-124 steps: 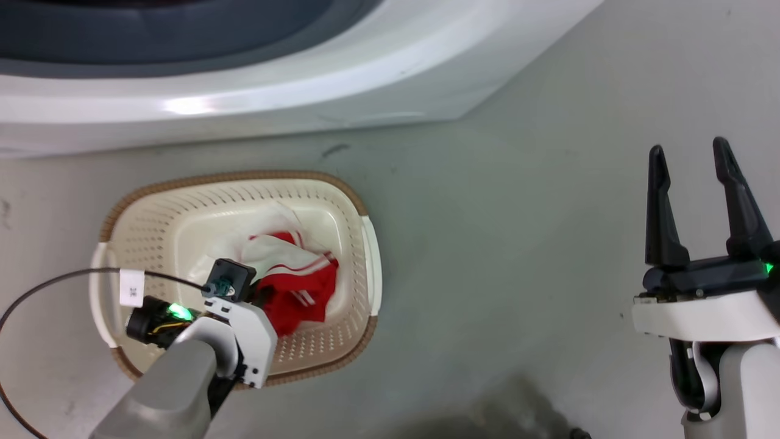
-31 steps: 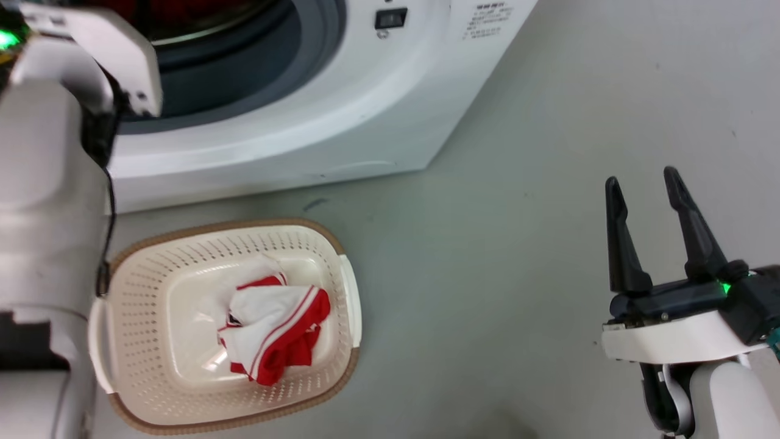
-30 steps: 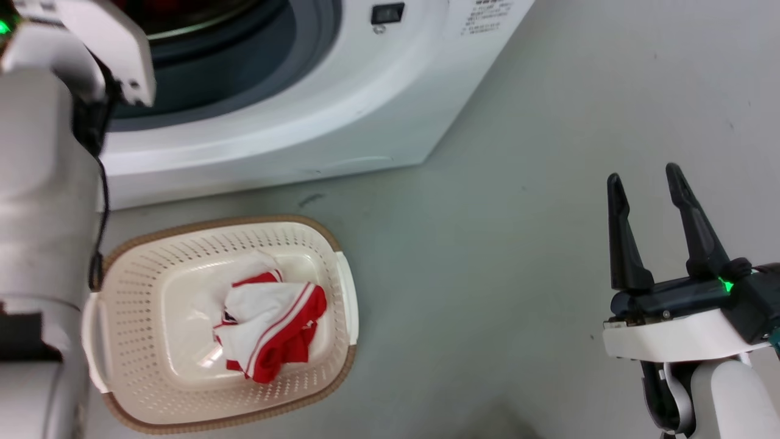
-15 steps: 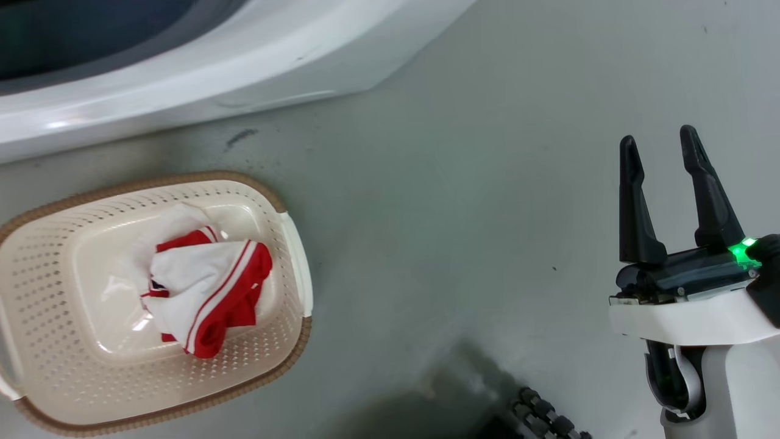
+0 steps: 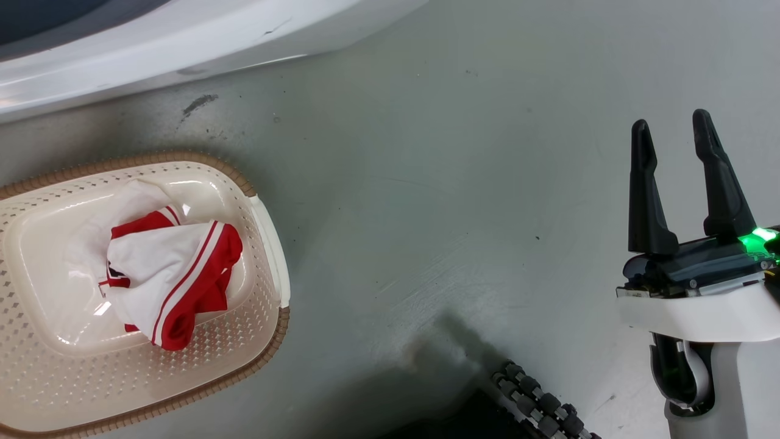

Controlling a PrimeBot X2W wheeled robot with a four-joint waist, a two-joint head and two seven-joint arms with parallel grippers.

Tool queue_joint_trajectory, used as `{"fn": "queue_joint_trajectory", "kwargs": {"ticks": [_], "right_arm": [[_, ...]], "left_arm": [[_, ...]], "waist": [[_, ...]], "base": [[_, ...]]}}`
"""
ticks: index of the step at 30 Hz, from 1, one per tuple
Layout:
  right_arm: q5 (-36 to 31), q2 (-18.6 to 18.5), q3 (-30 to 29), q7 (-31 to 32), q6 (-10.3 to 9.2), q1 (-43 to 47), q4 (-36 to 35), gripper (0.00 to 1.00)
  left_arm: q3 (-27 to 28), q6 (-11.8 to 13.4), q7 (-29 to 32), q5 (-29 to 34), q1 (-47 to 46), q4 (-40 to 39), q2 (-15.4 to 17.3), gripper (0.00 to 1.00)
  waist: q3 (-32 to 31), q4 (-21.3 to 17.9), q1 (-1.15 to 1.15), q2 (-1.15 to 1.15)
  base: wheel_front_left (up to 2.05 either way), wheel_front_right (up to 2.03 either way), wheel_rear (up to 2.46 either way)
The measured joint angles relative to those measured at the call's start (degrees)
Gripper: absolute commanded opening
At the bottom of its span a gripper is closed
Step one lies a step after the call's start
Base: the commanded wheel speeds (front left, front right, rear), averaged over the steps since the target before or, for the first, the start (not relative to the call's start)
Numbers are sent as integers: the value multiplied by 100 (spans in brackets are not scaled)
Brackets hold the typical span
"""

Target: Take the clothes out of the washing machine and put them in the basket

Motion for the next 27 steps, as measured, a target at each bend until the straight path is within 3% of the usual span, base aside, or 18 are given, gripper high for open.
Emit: {"fn": "queue_joint_trajectory", "kwargs": {"ticks": [10,11,12,27], "right_arm": [[29,0,-25,0,0,-29,-18,100],[29,0,-29,0,0,-30,-15,100],[29,0,-32,0,0,-33,-13,100],[-66,0,-13,0,0,-84,92,100]], "left_arm": [[-92,80,27,-10,122,-259,59,100],[-102,81,-18,-11,147,-307,70,33],[-104,81,-25,-20,169,-336,75,0],[-263,74,-884,-82,364,-511,211,0]], "waist": [[123,32,-1,0],[125,36,-1,0],[125,40,-1,0],[-245,101,-1,0]], "base": [[0,0,0],[0,0,0],[0,0,0],[0,0,0]]}}
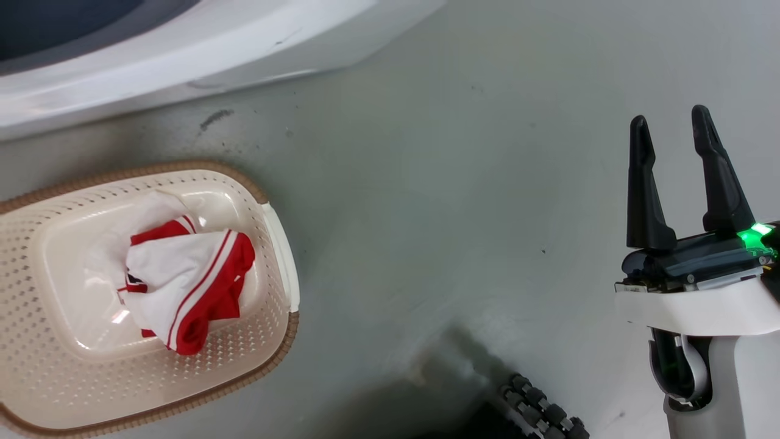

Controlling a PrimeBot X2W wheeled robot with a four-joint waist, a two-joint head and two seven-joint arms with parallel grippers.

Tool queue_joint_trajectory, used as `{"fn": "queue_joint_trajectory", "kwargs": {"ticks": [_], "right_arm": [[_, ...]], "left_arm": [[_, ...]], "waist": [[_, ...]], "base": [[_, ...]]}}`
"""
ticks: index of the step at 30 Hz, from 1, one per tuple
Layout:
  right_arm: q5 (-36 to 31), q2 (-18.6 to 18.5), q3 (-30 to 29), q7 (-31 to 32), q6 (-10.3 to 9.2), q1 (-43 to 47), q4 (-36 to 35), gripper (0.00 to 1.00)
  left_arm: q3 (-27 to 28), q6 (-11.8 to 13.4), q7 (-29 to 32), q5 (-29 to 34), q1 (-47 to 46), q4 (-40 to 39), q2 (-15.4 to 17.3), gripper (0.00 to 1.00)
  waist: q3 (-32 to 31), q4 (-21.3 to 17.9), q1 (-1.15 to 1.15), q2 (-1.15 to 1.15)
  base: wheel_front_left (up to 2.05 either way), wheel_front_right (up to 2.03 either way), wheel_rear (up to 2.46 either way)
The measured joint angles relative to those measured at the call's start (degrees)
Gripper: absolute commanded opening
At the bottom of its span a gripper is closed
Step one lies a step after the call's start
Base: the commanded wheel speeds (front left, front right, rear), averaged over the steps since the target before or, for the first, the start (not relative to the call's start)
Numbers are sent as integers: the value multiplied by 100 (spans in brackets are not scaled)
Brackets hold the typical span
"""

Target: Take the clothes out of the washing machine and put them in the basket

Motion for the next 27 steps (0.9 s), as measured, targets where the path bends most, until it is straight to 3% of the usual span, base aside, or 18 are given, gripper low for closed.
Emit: {"fn": "queue_joint_trajectory", "kwargs": {"ticks": [7,27], "right_arm": [[-154,1,-14,0,0,91,75,100],[-633,2,-14,0,0,467,297,100]], "left_arm": [[-165,-68,-627,-216,271,148,-129,0],[-1287,-76,-2490,-1884,2156,43,-577,0]], "waist": [[-408,140,0,0],[-1688,746,-1,0]], "base": [[0,0,0],[0,0,0]]}}
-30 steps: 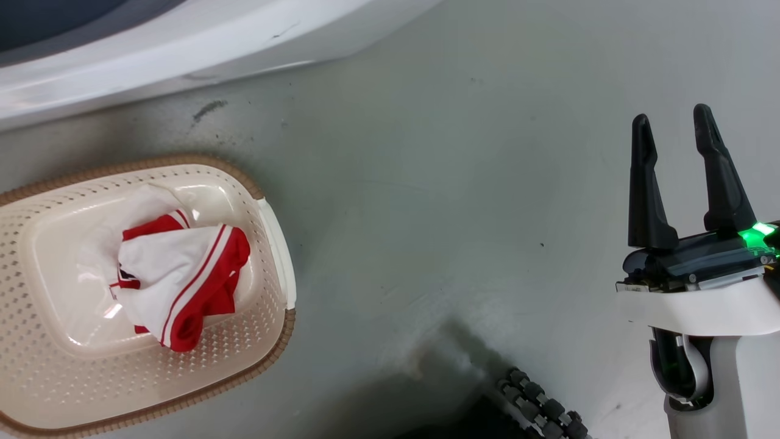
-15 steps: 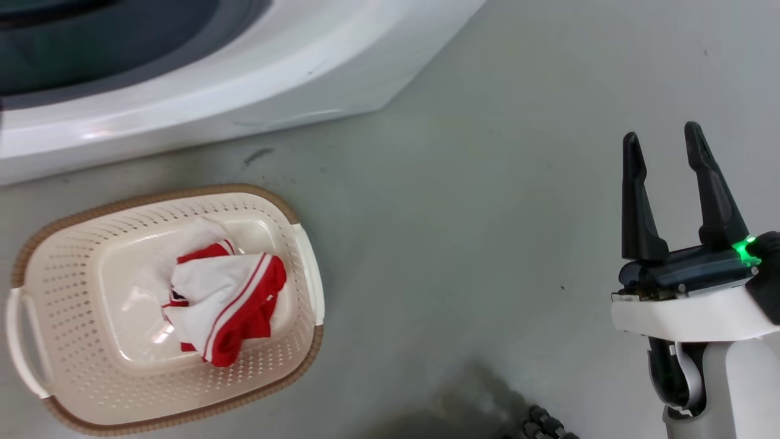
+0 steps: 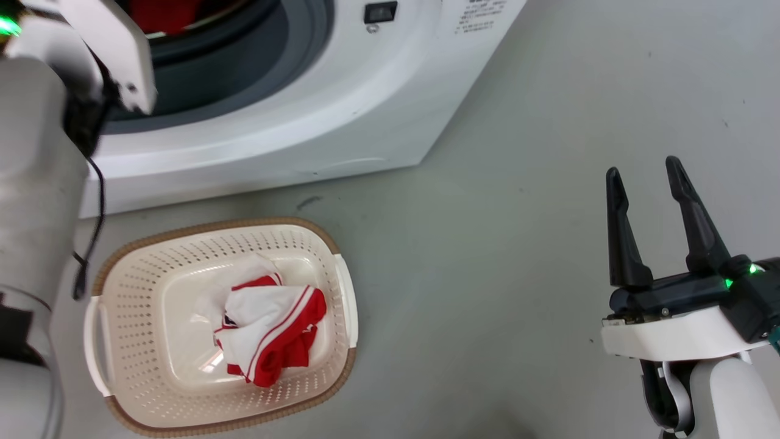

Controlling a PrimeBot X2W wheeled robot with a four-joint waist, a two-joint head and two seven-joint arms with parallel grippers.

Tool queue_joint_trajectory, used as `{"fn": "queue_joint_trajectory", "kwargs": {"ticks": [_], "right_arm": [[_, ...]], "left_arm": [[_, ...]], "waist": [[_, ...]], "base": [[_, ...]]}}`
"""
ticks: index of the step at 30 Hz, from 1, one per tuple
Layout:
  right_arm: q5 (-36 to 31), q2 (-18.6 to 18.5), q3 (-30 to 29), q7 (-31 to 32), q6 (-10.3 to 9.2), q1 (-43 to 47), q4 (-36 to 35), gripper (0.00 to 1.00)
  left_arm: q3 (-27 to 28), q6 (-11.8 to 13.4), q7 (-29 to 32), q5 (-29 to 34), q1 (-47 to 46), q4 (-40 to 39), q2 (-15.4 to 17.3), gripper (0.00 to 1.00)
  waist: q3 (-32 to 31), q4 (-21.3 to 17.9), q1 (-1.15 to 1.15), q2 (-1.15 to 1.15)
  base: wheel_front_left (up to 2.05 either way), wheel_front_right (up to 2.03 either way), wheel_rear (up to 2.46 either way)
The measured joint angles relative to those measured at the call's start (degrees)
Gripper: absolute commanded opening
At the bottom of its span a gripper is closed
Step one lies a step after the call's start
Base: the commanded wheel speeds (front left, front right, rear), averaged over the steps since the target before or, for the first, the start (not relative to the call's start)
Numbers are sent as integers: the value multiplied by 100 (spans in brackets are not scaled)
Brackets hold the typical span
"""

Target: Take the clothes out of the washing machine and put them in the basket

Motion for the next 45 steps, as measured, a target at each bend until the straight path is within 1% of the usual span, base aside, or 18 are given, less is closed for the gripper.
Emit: {"fn": "queue_joint_trajectory", "kwargs": {"ticks": [4,13,18,23,28,33,36,37,45], "right_arm": [[-70,0,4,0,0,93,32,100],[-177,0,-40,0,0,416,134,100],[-227,0,-83,0,0,632,178,100],[-248,0,-107,0,0,798,209,100],[-279,0,-122,0,0,988,243,100],[-289,1,-143,0,0,1167,276,100],[-300,0,-142,0,0,1255,288,100],[-307,0,-148,0,0,1321,301,100],[-305,1,-157,0,0,1530,330,100]], "left_arm": [[-207,0,-356,-177,373,-37,-88,0],[-411,0,-1334,-412,1052,-232,-213,0],[-464,16,-1597,-427,1365,-493,-221,0],[-489,196,-1713,-386,1636,-1028,-158,0],[-517,468,-1720,-345,1952,-1866,-35,0],[-495,804,-1577,-347,2356,-2942,225,0],[-458,1060,-1451,-346,2635,-3671,422,0],[-428,1250,-1365,-343,2831,-4169,592,0],[-303,1975,-967,-247,3483,-5956,1206,0]], "waist": [[-235,102,0,0],[-842,317,0,0],[-1209,474,0,0],[-1550,629,0,0],[-1866,775,0,0],[-2144,900,0,0],[-2295,953,0,0],[-2387,982,0,0],[-2685,1086,0,0]], "base": [[0,0,0],[0,0,0],[0,0,0],[0,0,0],[0,0,0],[0,0,0],[0,0,0],[0,0,0],[0,0,0]]}}
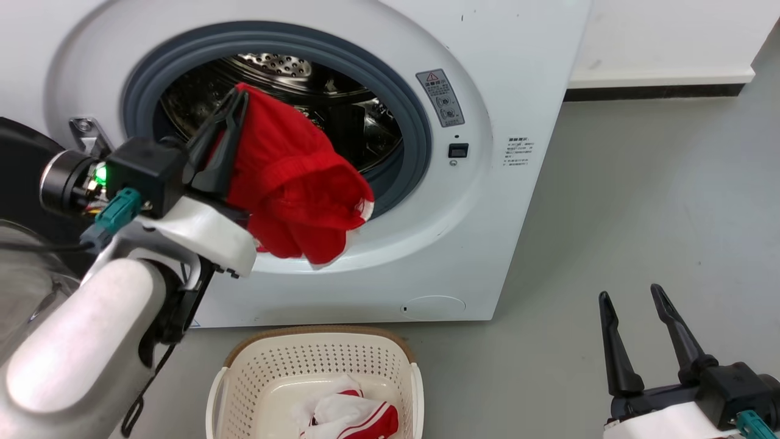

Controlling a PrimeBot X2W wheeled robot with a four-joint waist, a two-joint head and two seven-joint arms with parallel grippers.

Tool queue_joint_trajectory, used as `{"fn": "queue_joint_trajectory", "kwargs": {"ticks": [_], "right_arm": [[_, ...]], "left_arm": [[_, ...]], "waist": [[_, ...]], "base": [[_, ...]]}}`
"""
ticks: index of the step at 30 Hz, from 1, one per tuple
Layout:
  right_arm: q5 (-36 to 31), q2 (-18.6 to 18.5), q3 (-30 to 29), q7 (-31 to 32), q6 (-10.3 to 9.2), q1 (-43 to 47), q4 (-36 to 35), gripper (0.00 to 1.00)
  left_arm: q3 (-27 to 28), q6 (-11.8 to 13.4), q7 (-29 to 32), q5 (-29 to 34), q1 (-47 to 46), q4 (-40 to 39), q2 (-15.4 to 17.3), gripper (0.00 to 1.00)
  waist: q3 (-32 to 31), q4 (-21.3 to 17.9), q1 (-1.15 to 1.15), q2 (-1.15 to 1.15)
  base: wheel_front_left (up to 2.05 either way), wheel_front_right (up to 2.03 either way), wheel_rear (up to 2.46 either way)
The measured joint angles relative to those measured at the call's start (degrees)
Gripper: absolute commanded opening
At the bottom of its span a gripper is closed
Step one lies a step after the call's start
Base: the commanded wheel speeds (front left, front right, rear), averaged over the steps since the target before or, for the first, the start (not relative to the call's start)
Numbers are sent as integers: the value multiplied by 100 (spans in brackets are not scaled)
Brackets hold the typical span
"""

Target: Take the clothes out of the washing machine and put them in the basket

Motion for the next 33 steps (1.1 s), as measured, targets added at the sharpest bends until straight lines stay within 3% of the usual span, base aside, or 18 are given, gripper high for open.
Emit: {"fn": "queue_joint_trajectory", "kwargs": {"ticks": [9,18,27,33], "right_arm": [[27,-1,0,0,0,82,5,100],[10,-1,-24,0,0,43,-24,100],[-116,-1,-62,0,0,-287,-114,100],[-142,-1,-66,0,0,-582,-177,100]], "left_arm": [[69,631,359,149,630,-1466,536,0],[-256,839,438,25,1538,-1826,634,0],[-642,492,90,-319,2143,-888,310,0],[-888,-26,-201,-505,2168,388,-210,0]], "waist": [[-84,78,0,0],[134,113,1,0],[686,104,1,0],[1205,21,1,0]], "base": [[0,0,0],[0,0,0],[0,0,0],[0,0,0]]}}
